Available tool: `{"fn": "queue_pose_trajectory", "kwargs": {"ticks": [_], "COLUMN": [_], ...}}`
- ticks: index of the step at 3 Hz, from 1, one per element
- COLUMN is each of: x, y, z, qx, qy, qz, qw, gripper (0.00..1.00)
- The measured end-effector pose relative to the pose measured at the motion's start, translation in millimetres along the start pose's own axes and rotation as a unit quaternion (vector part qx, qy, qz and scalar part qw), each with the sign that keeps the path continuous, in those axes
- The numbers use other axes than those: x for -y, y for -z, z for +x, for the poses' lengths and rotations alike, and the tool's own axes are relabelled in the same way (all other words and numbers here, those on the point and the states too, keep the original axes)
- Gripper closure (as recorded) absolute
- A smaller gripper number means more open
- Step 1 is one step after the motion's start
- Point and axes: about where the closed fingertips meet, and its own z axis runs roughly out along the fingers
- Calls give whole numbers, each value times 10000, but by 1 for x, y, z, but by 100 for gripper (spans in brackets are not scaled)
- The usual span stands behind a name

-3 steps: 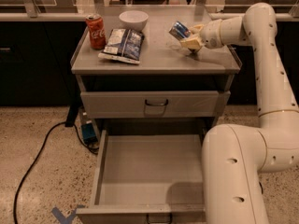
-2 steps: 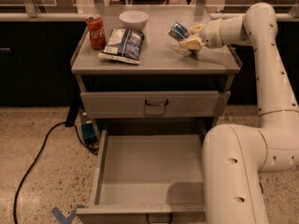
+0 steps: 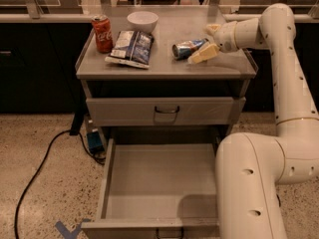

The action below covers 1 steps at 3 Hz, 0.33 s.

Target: Pick redbull can from middle drawer and place on counter

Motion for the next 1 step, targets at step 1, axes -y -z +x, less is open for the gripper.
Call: {"fn": "queue_pose_trajectory", "kwargs": {"ticks": [1], "x": [0], "y": [0], "z": [0], "qx": [0], "qy": [0], "qz": [0], "qw": [10000], "gripper": [0]}}
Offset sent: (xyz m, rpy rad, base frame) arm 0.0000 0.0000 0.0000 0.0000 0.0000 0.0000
